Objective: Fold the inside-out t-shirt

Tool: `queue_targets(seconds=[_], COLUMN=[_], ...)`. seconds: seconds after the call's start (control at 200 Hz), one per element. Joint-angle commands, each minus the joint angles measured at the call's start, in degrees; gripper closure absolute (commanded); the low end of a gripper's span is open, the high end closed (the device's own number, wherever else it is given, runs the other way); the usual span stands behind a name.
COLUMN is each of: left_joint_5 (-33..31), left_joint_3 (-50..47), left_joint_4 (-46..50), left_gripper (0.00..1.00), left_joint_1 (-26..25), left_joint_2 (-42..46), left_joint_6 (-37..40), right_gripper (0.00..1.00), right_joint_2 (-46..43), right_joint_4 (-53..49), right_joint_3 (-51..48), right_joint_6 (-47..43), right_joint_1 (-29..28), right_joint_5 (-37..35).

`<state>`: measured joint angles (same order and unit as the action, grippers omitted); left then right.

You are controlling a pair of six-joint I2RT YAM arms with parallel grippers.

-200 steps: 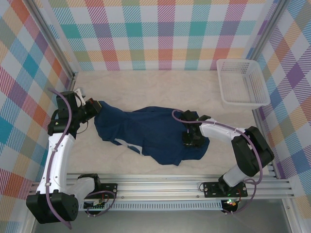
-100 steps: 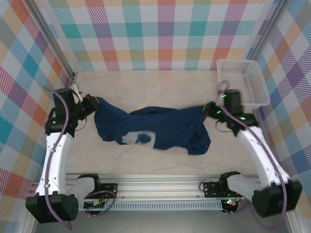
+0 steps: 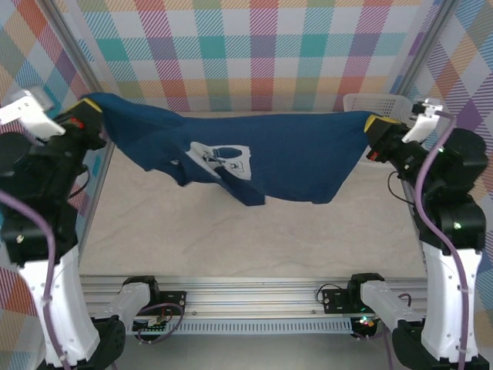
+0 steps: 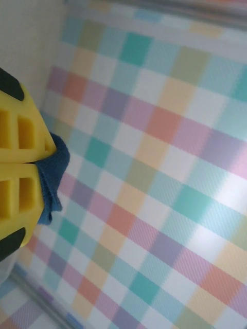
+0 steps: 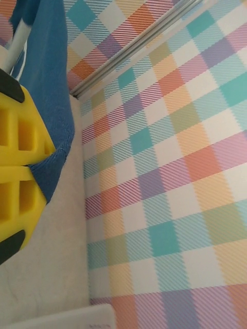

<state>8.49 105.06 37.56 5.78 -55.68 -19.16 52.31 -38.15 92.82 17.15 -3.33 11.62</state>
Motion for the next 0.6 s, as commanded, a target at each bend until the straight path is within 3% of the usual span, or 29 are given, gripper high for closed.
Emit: queue_targets(seconds=[0.0,0.155,0.34,0.595], left_joint_5=[-7.66,-10.08,-11.31,-10.87], left_joint_3=[9.52,20.20,20.13,25.50], left_joint_4=[4.92,9.72,7.86,2.15], left_gripper=[1.00,1.00,1.00,1.00], left_joint_1=[0.54,0.54,0.55,0.55], left_joint_2=[-0.95,-9.20,-15.90,-30.88], left_joint_6=[8.11,11.67,13.07,14.24], right_gripper=[0.99,0.99,0.98,0.99], right_joint_2=[-2.85,-1.83,3.21,18.21], right_joint_4=[-4.66,-4.96,-2.43,13.84], right_joint_3=[6.60,8.44,6.82,5.70], right_joint_6=[-5.26,-6.33,-7.51,-8.84], right_joint_1=[0.46,0.46,0.44,0.46], right_joint_5=[-4.73,-7.22,-10.13,-11.01])
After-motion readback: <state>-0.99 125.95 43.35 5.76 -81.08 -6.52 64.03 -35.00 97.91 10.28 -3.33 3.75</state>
